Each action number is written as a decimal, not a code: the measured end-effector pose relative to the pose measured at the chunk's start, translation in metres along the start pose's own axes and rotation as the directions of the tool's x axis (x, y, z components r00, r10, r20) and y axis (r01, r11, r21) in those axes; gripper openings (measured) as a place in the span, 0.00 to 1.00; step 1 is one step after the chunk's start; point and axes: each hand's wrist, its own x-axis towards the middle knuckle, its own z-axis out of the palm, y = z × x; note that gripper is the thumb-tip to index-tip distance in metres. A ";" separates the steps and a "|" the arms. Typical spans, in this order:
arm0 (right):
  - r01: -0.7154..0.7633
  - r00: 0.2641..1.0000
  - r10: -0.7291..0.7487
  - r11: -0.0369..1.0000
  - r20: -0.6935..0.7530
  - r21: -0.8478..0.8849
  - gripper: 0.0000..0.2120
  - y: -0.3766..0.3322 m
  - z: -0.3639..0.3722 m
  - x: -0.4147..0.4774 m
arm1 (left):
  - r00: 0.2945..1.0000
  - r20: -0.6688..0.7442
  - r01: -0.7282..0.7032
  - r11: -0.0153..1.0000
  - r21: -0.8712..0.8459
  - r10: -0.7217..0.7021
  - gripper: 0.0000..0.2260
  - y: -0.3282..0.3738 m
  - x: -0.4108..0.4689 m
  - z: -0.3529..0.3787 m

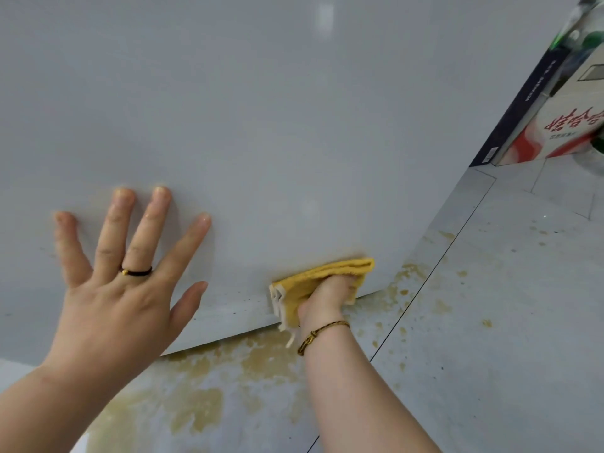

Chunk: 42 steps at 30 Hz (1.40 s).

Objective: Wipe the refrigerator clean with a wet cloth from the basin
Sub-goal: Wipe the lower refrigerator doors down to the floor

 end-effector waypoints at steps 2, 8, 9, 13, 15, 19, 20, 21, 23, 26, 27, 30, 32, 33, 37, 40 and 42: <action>0.335 0.941 -0.338 0.939 -0.031 -0.077 0.27 -0.012 0.012 -0.023 | 0.999 -0.011 -0.031 1.000 0.004 0.031 0.29 -0.002 -0.004 -0.003; 0.926 -0.104 -0.817 -0.288 0.568 -0.244 0.31 0.036 0.009 -0.053 | 1.000 0.005 0.026 0.999 -0.020 -0.026 0.29 -0.011 -0.035 -0.016; 0.844 -0.228 -0.707 -0.486 0.669 -0.225 0.29 0.048 -0.002 -0.037 | 0.998 0.000 0.059 0.998 -0.019 -0.059 0.28 -0.016 -0.039 -0.019; 0.414 -0.533 -0.223 -0.910 0.817 0.022 0.31 0.052 -0.036 0.012 | 0.964 -0.047 0.261 0.965 -0.012 -0.261 0.27 -0.042 -0.050 -0.031; 0.281 -0.581 -0.089 -0.955 0.809 0.096 0.34 0.037 -0.035 0.014 | 0.919 -0.047 0.389 0.920 -0.038 -0.390 0.27 -0.061 -0.054 -0.040; 0.241 -0.687 -0.045 -0.956 0.726 0.169 0.34 -0.010 -0.009 -0.020 | 0.935 0.001 0.356 0.935 -0.001 -0.356 0.29 -0.083 -0.063 -0.051; 0.301 -0.712 -0.127 -0.944 0.690 0.137 0.30 -0.026 0.003 -0.035 | 0.939 0.010 0.345 0.939 -0.013 -0.345 0.29 -0.080 -0.060 -0.049; 0.371 -0.724 -0.221 -0.923 0.653 0.099 0.28 -0.039 0.020 -0.054 | 0.937 0.012 0.350 0.936 -0.030 -0.350 0.29 -0.078 -0.058 -0.048; 0.476 -0.712 -0.369 -0.879 0.597 0.025 0.29 -0.055 0.048 -0.090 | 0.920 0.021 0.393 0.918 -0.054 -0.392 0.30 -0.076 -0.057 -0.048; 0.587 -0.655 -0.503 -0.809 0.564 -0.039 0.31 -0.037 0.064 -0.114 | 0.910 0.027 0.415 0.903 -0.111 -0.415 0.29 -0.071 -0.058 -0.053; 0.598 -0.646 -0.511 -0.800 0.568 -0.039 0.33 -0.020 0.062 -0.116 | 0.911 0.022 0.411 0.902 -0.133 -0.412 0.29 -0.073 -0.060 -0.055; 0.492 -0.663 -0.340 -0.869 0.666 0.046 0.32 0.033 0.046 -0.104 | 0.899 -0.003 0.429 0.882 -0.196 -0.438 0.28 -0.080 -0.064 -0.061; 0.324 -0.690 -0.130 -0.935 0.712 0.143 0.31 0.049 0.035 -0.096 | 0.856 -0.065 0.486 0.841 -0.239 -0.513 0.28 -0.083 -0.063 -0.065; 0.244 -0.705 -0.022 -0.946 0.709 0.213 0.31 0.048 0.033 -0.095 | 0.805 -0.118 0.536 0.798 -0.276 -0.581 0.29 -0.085 -0.063 -0.071; 0.119 -0.738 0.132 -0.940 0.662 0.320 0.36 0.010 0.043 -0.103 | 0.448 0.009 0.753 0.372 -0.543 -0.894 0.36 -0.096 -0.053 -0.087; 0.275 -0.773 -0.098 -0.942 0.626 0.192 0.25 -0.007 0.070 -0.144 | 0.358 0.196 0.773 0.172 -0.610 -0.913 0.35 -0.102 -0.052 -0.092; 0.433 -0.744 -0.290 -0.896 0.602 0.103 0.25 0.002 0.086 -0.172 | 0.361 0.262 0.740 0.104 -0.665 -0.895 0.32 -0.104 -0.052 -0.092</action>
